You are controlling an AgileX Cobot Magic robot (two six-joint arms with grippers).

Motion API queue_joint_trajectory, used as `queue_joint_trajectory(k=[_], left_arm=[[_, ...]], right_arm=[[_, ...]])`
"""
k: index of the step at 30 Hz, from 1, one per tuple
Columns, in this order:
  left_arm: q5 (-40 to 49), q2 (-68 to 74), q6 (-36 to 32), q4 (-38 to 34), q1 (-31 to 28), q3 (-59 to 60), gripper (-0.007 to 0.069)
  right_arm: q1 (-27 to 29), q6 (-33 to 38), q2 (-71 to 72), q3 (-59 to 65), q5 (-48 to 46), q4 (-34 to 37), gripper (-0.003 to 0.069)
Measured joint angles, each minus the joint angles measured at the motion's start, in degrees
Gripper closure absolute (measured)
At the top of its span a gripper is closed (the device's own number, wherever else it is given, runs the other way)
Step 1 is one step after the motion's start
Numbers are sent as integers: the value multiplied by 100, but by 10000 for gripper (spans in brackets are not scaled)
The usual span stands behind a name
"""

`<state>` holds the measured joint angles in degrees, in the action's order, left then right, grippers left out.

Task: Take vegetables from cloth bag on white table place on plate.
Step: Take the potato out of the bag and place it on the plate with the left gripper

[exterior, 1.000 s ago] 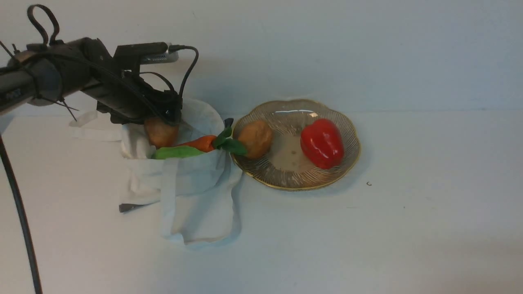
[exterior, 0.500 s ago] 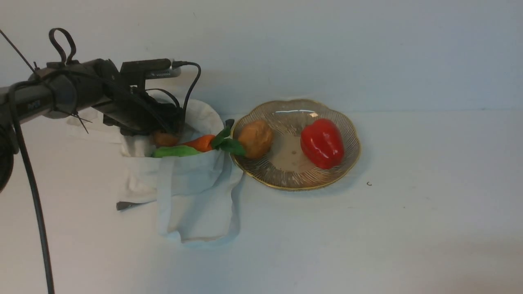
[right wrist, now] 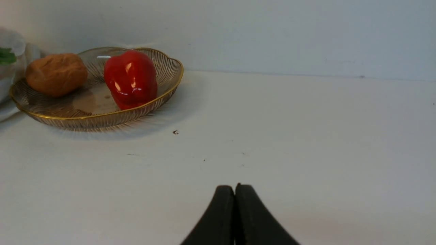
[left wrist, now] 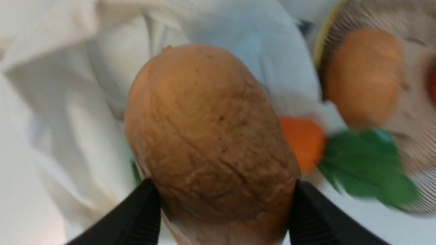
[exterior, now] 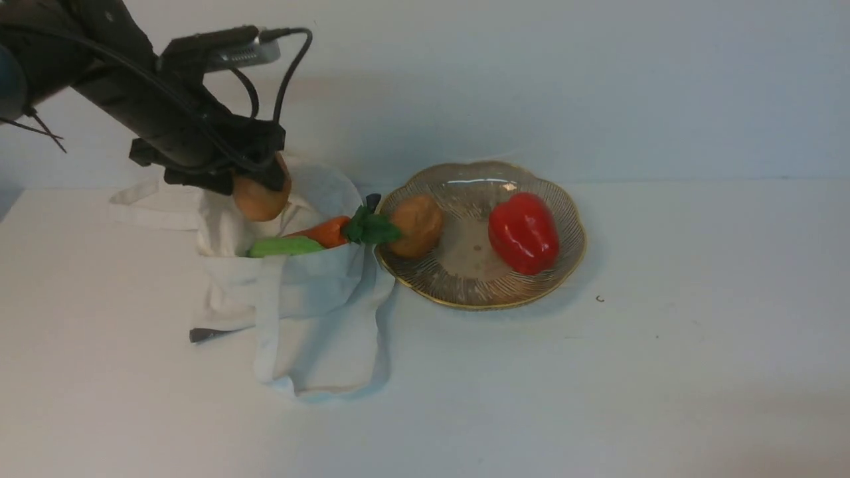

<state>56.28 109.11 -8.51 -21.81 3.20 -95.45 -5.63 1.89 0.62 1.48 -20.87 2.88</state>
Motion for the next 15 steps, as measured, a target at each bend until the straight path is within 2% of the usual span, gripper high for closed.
queue_joint_trajectory(k=[5, 7, 11, 13, 15], left_arm=[[552, -169, -383, -779, 341, -5, 195], [552, -131, -717, -1045, 819, -5, 195], [106, 58, -910, -1078, 1636, -5, 195], [-62, 114, -924, -1030, 1798, -5, 195], [-658, 315, -959, -729, 2266, -5, 195]], right_arm=[[0, 0, 0, 0, 0, 0, 673], [0, 0, 0, 0, 0, 0, 673], [0, 0, 0, 0, 0, 0, 673], [0, 0, 0, 0, 0, 0, 673], [0, 0, 0, 0, 0, 0, 673]])
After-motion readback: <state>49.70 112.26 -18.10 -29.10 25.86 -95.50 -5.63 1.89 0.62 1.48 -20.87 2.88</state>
